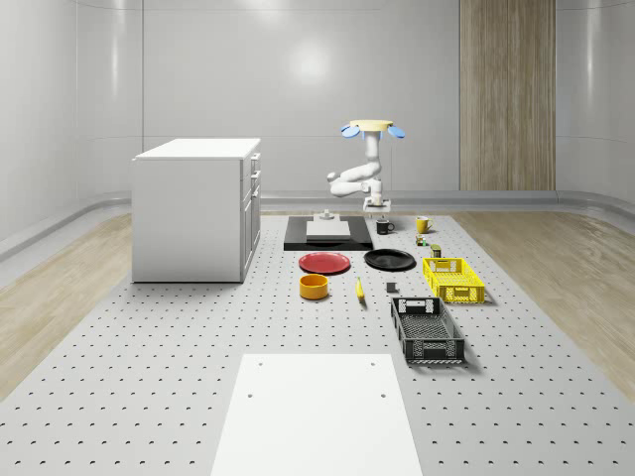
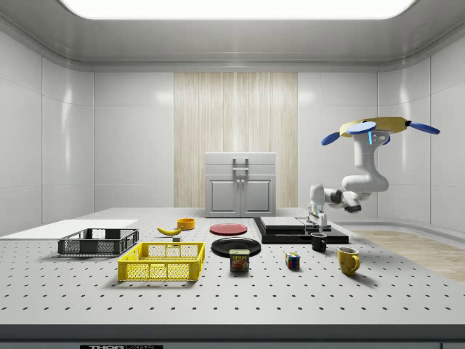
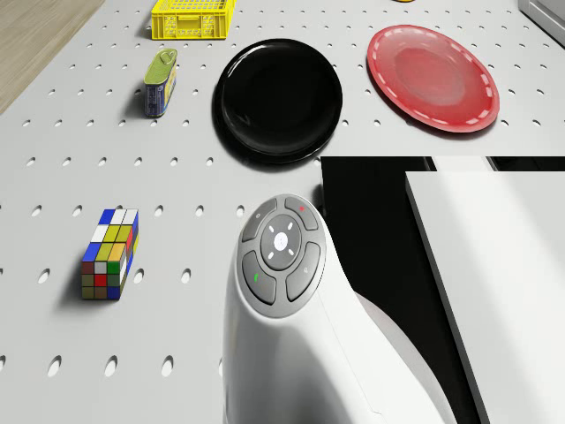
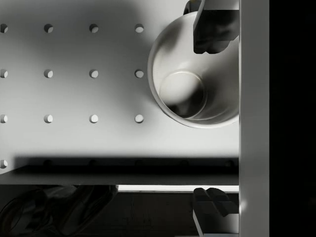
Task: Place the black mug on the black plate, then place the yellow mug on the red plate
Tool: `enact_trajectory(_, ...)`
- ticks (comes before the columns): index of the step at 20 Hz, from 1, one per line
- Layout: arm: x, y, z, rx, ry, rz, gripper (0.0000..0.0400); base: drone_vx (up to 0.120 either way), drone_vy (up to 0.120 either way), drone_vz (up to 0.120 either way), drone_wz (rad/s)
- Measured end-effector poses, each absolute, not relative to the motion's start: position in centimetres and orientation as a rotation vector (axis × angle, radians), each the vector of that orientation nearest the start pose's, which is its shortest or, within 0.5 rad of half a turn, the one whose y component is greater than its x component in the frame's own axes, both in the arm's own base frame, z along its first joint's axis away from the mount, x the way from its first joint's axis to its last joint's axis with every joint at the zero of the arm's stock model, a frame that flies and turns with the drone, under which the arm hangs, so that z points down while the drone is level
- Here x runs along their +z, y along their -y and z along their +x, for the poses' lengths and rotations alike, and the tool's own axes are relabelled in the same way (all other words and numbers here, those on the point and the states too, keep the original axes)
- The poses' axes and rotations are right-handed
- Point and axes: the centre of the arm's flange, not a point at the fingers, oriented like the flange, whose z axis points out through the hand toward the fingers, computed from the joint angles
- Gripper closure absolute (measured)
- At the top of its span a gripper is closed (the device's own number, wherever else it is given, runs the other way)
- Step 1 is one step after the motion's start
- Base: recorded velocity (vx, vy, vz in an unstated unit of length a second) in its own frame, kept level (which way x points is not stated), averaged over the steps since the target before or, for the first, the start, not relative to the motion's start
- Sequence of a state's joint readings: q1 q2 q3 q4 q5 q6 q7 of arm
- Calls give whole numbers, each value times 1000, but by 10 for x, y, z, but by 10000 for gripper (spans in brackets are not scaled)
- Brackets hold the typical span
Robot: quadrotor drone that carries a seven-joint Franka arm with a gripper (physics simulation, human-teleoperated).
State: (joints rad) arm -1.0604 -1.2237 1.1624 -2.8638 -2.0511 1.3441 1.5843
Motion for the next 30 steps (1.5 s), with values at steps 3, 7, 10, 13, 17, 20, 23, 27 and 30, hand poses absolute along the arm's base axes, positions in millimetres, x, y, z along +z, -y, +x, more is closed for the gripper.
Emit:
enact_trajectory(3, 540, 0, 307, 785, 2, 1, 0, 0, 0, 0, 0)
enact_trajectory(7, 551, 0, 307, 785, 2, 0, 0, 0, 0, 0, 0)
enact_trajectory(10, 556, 0, 307, 785, 2, 0, 0, 0, 0, 0, 0)
enact_trajectory(13, 559, 0, 308, 785, 2, 0, 0, 0, 0, 0, 0)
enact_trajectory(17, 561, 0, 311, 785, 2, 0, 23, 0, 0, 0, 0)
enact_trajectory(20, 562, 0, 312, 785, 2, 0, 164, 0, 0, 0, 0)
enact_trajectory(23, 562, 0, 312, 785, 2, 0, 230, 0, 0, 0, 0)
enact_trajectory(27, 563, 0, 313, 785, 2, 0, 268, 0, 0, 0, 0)
enact_trajectory(30, 562, 0, 313, 785, 2, 0, 280, 0, 0, 0, 0)
